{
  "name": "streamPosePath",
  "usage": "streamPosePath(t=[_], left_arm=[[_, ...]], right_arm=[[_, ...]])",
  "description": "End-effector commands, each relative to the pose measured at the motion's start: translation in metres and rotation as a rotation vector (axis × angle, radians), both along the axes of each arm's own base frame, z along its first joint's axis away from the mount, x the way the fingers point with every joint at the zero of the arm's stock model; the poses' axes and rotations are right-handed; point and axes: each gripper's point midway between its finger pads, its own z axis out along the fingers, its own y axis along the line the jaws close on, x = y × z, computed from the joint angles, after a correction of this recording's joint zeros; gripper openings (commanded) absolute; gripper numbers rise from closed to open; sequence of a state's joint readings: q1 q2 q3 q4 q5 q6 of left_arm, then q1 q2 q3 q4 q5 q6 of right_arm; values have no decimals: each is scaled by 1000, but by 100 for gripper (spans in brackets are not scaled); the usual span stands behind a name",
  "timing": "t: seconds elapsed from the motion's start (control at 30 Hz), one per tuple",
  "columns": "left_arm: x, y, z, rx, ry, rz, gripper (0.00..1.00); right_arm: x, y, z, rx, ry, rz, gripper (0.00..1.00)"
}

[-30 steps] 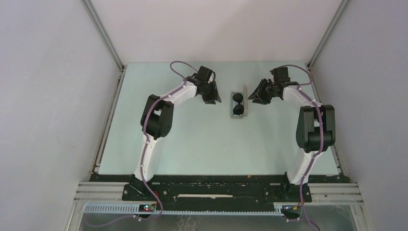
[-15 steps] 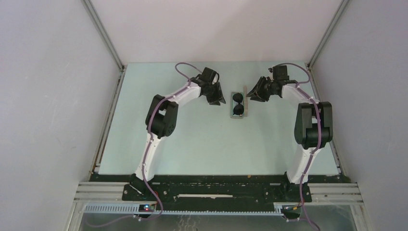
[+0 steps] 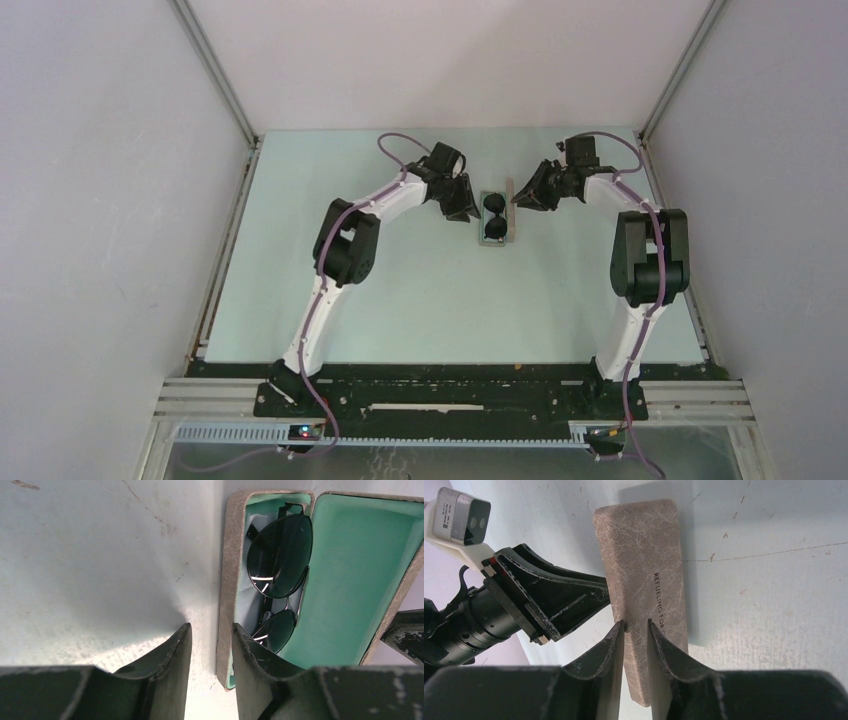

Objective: Organize the sunglasses
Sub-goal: Close the sunglasses case at the center of the board.

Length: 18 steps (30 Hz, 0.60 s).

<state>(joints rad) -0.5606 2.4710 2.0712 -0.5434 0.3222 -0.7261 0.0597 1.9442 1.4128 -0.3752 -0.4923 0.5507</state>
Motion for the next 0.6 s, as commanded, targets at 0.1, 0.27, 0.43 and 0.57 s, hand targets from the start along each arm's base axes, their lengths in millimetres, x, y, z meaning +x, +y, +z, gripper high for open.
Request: streamPosePath(t=[0.1,0.27,0.43,0.57], left_arm=[[-1,-16,6,-38,8,-28,40],[-2,-19,-1,-47,27,-35,40],[-4,-14,-4,-28,28,-40,40],[-4,-11,5,-13,-1,-41,39]], right_arm=[[5,5,-2,11,-2,15,27],[2,9,-5,41,11,7,23],[-1,14,-11,50,27,17,21],[-2,15,-14,48,33,18,21]])
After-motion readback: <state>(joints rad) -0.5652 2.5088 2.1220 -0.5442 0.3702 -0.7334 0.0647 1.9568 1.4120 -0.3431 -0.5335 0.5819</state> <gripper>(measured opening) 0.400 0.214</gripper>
